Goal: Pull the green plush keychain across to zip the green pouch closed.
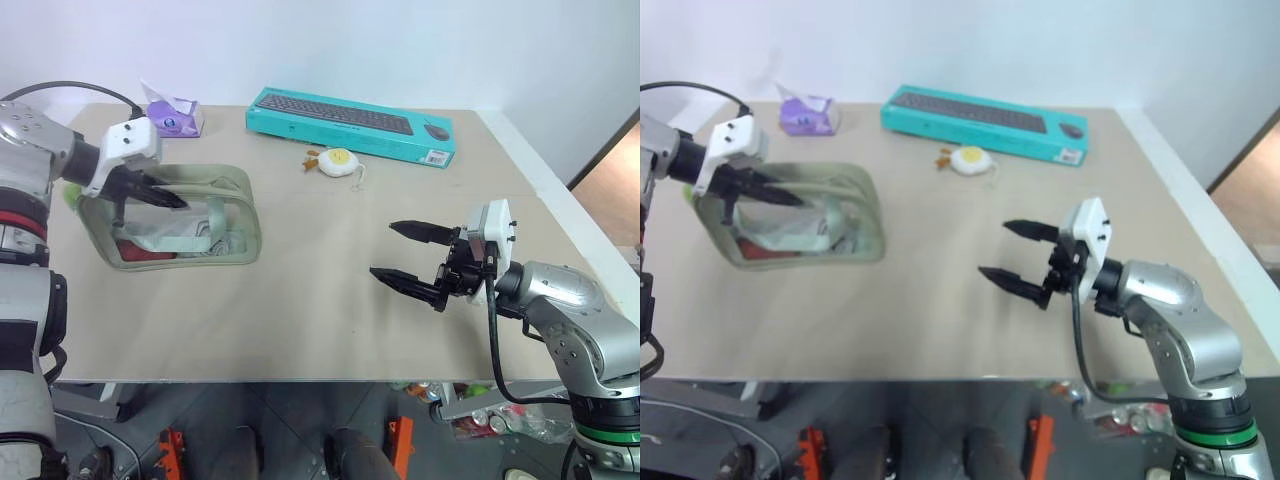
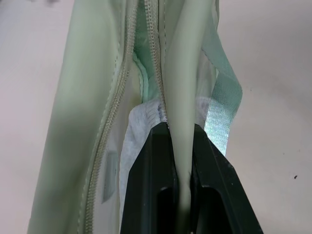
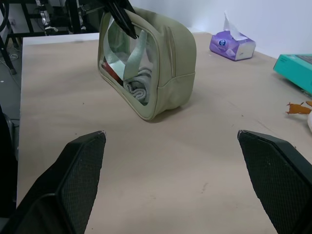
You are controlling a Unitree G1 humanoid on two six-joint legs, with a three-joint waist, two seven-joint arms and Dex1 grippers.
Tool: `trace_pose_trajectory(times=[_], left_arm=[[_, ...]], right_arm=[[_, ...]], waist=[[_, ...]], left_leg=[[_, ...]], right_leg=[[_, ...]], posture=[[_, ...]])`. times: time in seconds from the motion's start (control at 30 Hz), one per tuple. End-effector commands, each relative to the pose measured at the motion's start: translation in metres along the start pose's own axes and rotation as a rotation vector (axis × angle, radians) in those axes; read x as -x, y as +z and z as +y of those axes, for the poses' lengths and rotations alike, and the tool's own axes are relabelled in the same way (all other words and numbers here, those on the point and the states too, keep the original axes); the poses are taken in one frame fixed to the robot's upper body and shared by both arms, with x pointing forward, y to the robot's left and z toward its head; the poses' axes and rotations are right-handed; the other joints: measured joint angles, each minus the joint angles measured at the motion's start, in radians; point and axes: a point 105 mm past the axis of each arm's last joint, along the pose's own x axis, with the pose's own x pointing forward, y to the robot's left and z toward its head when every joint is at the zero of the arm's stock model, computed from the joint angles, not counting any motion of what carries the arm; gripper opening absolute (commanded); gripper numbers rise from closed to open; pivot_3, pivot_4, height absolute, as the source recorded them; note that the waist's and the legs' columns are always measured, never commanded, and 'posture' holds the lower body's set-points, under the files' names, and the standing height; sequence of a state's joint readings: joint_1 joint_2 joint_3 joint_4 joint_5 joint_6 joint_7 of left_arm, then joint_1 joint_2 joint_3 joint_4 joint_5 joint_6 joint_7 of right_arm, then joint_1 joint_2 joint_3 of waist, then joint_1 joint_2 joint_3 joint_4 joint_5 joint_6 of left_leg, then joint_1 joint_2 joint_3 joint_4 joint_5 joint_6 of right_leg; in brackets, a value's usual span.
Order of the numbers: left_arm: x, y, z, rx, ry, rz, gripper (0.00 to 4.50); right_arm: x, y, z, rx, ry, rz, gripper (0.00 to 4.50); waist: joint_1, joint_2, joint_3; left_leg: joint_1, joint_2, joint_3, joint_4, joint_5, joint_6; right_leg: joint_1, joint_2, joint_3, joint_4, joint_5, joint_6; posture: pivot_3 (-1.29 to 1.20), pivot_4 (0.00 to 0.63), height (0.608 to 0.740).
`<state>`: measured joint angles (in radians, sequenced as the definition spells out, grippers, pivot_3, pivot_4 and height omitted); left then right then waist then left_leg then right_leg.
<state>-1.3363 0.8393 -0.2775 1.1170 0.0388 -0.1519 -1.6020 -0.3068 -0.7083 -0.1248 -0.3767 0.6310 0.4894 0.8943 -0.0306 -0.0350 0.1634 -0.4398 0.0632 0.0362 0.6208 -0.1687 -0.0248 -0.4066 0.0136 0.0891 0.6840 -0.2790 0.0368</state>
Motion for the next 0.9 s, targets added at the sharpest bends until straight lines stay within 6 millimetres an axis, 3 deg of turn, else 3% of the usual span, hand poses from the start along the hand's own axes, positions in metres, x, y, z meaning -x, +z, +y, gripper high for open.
trace_pose_trajectory(times=[0.03,0.3,0.5,0.7,0.9], left_arm=[[-0.015,0.041,-0.001,-0.126,-0.057,-0.082,0.06],[-0.066,0.112,-0.014,-0.21,-0.134,-0.154,0.06],[-0.091,0.155,-0.023,-0.185,-0.145,-0.208,0.06],[-0.108,0.187,-0.035,-0.156,-0.178,-0.238,0.06],[-0.125,0.197,-0.043,-0.154,-0.188,-0.2,0.06]], right_arm=[[0.005,0.016,-0.003,0.062,-0.026,-0.035,4.5],[0.023,0.021,-0.029,0.104,-0.134,-0.01,4.5],[0.033,0.021,-0.034,0.114,-0.18,0.005,4.5],[0.036,0.019,-0.031,0.107,-0.198,0.009,4.5],[0.036,0.017,-0.03,0.101,-0.211,0.005,4.5]], waist=[[0.01,0.0,0.0],[0.011,0.0,0.0],[0.003,0.002,0.001],[0.003,0.003,0.001],[0.004,0.004,0.001]], left_leg=[[0.0,0.0,0.0,0.0,0.0,0.0],[-0.006,-0.003,-0.004,0.006,0.0,0.0],[-0.005,-0.002,-0.009,0.005,0.0,0.001],[-0.005,-0.003,-0.009,0.005,0.0,0.001],[-0.005,-0.003,-0.009,0.005,0.0,0.001]], right_leg=[[0.0,-0.001,-0.001,0.0,0.0,0.0],[0.002,-0.004,-0.005,0.0,0.0,0.001],[0.001,0.0,-0.007,0.002,0.0,-0.001],[0.001,-0.001,-0.008,0.002,0.0,-0.001],[0.001,-0.001,-0.008,0.002,0.0,0.0]], posture=[[0.0,0.15,0.74],[0.0,0.15,0.74],[0.0,0.15,0.74],[0.0,0.15,0.74],[0.0,0.15,0.74]])
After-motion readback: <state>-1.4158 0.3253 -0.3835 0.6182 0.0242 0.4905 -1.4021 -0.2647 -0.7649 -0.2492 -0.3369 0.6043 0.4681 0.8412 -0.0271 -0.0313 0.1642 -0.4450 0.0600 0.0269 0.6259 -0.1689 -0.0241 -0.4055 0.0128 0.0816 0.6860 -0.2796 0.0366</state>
